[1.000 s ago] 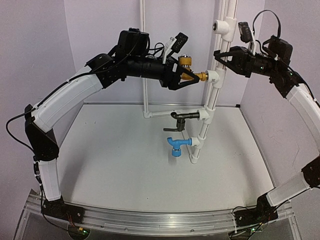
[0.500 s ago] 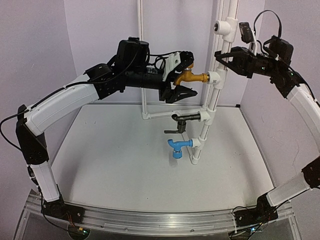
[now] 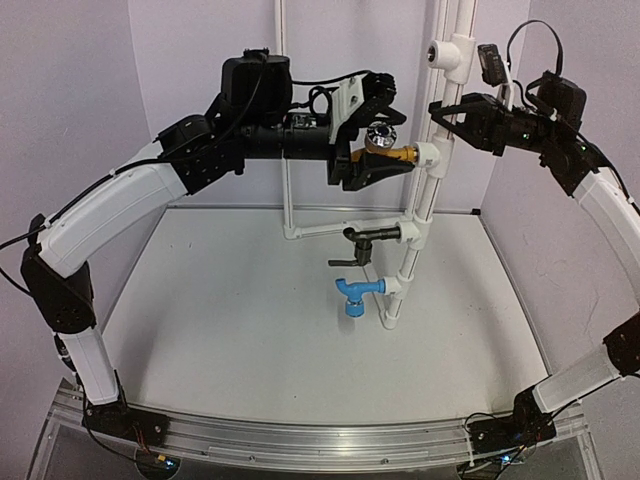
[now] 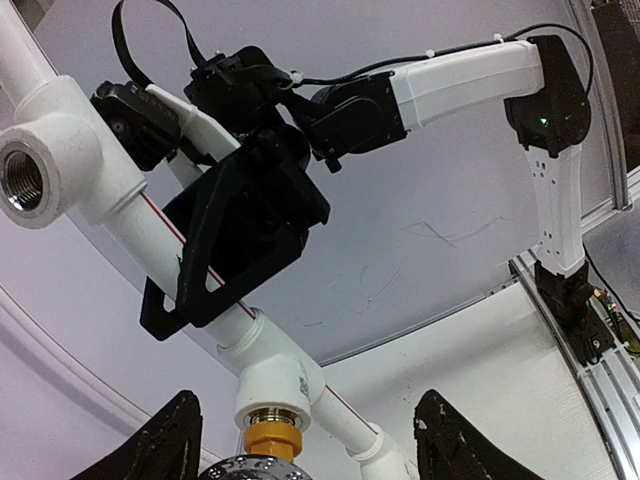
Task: Install the water faucets
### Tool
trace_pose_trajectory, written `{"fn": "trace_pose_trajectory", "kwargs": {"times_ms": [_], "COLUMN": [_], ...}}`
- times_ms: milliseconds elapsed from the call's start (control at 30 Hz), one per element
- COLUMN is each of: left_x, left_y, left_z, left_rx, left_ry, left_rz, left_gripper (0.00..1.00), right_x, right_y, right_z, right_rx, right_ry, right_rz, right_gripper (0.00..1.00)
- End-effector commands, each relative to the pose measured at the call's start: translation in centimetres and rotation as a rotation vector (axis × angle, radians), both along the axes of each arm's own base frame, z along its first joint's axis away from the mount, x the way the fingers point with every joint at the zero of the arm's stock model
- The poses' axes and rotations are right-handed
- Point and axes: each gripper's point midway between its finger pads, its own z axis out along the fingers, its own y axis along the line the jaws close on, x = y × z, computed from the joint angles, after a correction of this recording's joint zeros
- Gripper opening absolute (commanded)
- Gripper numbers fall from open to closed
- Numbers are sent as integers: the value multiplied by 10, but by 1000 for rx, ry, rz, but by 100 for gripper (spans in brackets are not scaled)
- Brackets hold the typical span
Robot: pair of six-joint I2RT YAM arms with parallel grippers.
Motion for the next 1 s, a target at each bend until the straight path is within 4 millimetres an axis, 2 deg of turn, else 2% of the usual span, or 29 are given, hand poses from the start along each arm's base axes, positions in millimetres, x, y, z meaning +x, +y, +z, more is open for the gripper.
{"fn": "trace_pose_trajectory", "kwargs": {"times_ms": [0,133,400,533,700,900,967], "left_x": [-23,-37,-63,-70,-62,-35,-35], "left_y": [21,19,19,17,18,16,16], "left_z": [39,31,21,4,-25,-27,-27], "left_rx": [-60,-24,39,104,158,102,74], "left_ry": [-64,-59,-30,-3,37,126,166], "left_rz": [-54,-70,-89,-77,-3,152,154], "left_gripper": [72,76,68,67,66,66,67], "right_x": [12,13,17,20,19,17,16], "right_y": [5,5,5,6,6,5,5], "right_z": [-49,-50,-52,-51,-51,-51,-52], "right_rx": [-55,-57,-59,-58,-58,-58,-58], "right_ry": [391,391,395,397,397,395,394], "right_rz": [7,4,0,-3,-3,-3,-1], "right_gripper": [0,0,0,0,0,0,0]}}
